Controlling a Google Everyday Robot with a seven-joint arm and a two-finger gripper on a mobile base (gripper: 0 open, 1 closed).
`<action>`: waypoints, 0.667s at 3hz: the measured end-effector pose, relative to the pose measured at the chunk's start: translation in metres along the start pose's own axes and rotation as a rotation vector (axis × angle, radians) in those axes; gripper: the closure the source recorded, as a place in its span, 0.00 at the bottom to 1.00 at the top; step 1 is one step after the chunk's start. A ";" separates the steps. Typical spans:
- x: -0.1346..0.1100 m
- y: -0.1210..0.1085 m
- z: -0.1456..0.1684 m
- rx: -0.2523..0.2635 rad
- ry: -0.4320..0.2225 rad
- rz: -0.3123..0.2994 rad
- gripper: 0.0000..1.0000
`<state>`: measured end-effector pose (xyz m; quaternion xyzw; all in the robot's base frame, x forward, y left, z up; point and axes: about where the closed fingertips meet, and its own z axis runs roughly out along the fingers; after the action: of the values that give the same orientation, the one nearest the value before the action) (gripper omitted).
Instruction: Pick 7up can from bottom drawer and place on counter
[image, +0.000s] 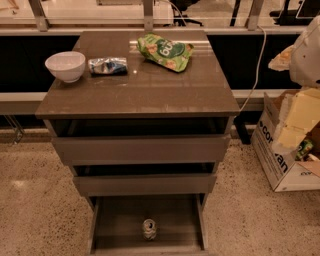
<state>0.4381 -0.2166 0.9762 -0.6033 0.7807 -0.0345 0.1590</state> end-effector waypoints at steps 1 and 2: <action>0.000 0.000 0.000 0.000 0.000 0.000 0.00; -0.010 0.000 0.020 0.015 -0.095 0.037 0.00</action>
Offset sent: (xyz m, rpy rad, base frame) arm 0.0503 0.0429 -0.0758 0.4210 -0.1373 -0.0463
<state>0.4462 -0.2041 0.9598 -0.5883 0.7832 -0.0086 0.2011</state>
